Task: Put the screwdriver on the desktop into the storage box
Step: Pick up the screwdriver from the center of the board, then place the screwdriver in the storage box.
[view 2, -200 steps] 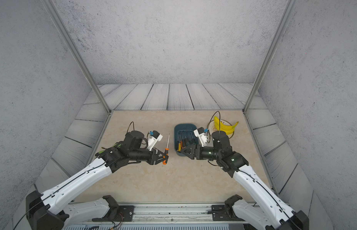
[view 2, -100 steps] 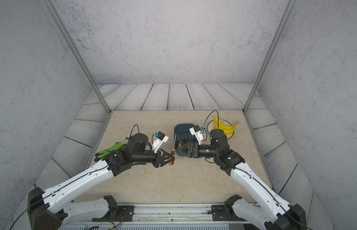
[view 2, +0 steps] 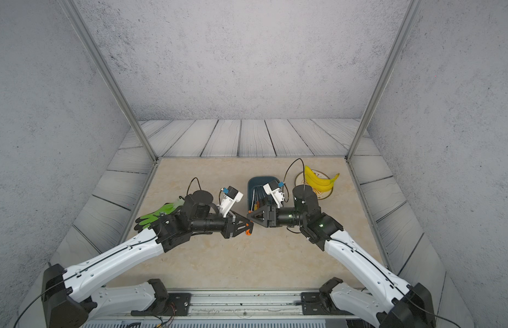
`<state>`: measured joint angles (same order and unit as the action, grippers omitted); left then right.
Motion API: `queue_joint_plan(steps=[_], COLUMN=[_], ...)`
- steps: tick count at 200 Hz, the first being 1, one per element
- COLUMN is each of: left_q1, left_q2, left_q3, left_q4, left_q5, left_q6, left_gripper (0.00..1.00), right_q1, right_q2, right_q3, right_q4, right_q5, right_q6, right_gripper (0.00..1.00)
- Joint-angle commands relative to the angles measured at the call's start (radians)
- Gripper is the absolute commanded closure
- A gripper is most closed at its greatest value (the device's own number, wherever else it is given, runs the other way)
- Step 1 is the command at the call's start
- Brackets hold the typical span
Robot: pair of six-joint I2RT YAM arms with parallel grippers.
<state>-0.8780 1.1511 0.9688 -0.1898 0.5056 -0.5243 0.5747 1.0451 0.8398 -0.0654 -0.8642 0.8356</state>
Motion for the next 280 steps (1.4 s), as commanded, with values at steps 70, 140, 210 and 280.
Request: queue_joint_plan(steps=[70,140,210,280], left_q1=[-0.028,-0.027,-0.029,-0.017], left_q2=[0.006,-0.020,-0.109,-0.201], left_q3=[0.027,0.017,-0.057,-0.097], left_q4=[0.044,0.002,0.002,-0.167], left_q5=[0.016,-0.016,-0.096,-0.271], left_q6=[-0.007,0.001,-0.006,-0.047], left_gripper=[1.00,0.72,0.31,0.25], right_q1=[0.006,0.005,-0.001,-0.114], right_q2=[0.032,0.059,0.125,0.382], right_q3=[0.012,0.058,0.143,0.429], right_q4=[0.040,-0.044,-0.145,-0.520], right_q5=[0.026,0.131,0.288,0.408], right_q6=[-0.006,-0.072,-0.154,-0.319], right_gripper=[0.83,0.92,0.93,0.92])
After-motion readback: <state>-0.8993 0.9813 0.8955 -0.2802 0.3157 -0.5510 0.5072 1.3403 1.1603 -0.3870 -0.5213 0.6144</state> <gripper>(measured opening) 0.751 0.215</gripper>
